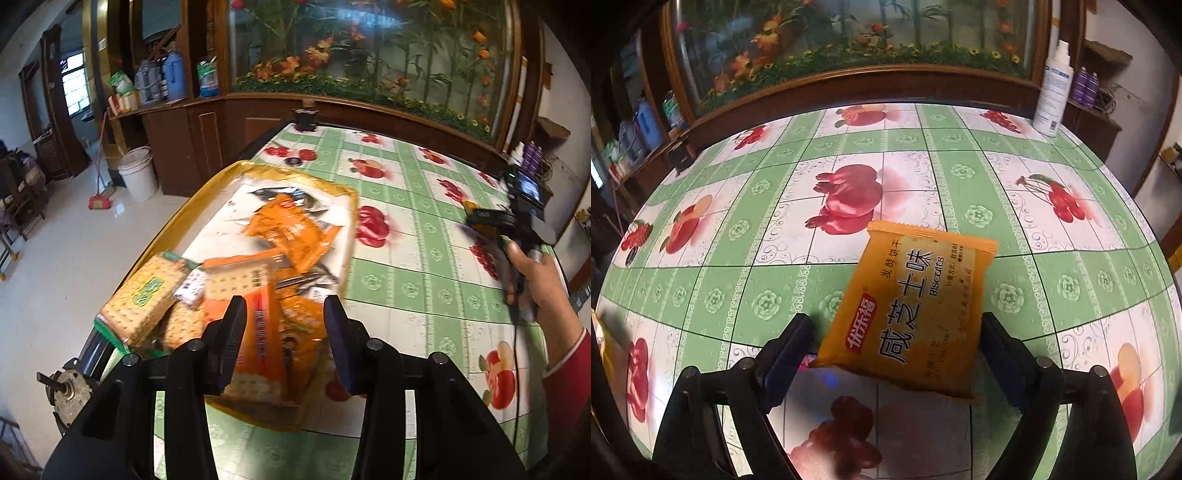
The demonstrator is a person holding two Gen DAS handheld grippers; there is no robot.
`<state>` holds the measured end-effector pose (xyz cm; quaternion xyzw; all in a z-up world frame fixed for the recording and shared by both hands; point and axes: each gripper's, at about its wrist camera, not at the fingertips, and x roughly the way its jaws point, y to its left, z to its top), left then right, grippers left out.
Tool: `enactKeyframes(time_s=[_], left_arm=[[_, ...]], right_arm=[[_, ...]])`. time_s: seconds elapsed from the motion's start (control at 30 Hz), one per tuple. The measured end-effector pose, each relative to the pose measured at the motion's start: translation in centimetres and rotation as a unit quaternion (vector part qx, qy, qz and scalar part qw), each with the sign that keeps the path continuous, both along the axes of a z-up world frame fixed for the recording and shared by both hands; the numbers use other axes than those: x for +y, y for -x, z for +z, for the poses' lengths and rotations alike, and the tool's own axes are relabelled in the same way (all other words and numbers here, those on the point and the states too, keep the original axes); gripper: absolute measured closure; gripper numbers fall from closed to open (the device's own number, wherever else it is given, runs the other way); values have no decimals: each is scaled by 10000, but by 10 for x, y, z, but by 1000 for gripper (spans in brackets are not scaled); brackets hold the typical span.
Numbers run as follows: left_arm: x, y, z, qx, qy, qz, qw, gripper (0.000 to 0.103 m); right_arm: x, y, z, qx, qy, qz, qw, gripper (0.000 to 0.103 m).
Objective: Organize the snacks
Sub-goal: 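Carry the yellow pack toward the tray with the right tool while the left tool holds the cracker pack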
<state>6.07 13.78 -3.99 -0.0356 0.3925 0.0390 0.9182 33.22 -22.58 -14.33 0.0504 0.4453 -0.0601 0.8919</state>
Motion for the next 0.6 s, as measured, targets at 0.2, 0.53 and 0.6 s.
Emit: enactKeyframes(time_s=[0.2,0.53,0.6], left_arm=[[18,1,-8,103,122,224,9996,61],[12,10,-9,131,-48,295,9995,61],[16,8,-15,254,-105,410,9988,59]], right_arm=[[9,44,4,-174,-376,735,9964,32],[62,150,33,-590,-1694,1833,9666,32],[75,165,37,-609,-1820,2085,9590,32]])
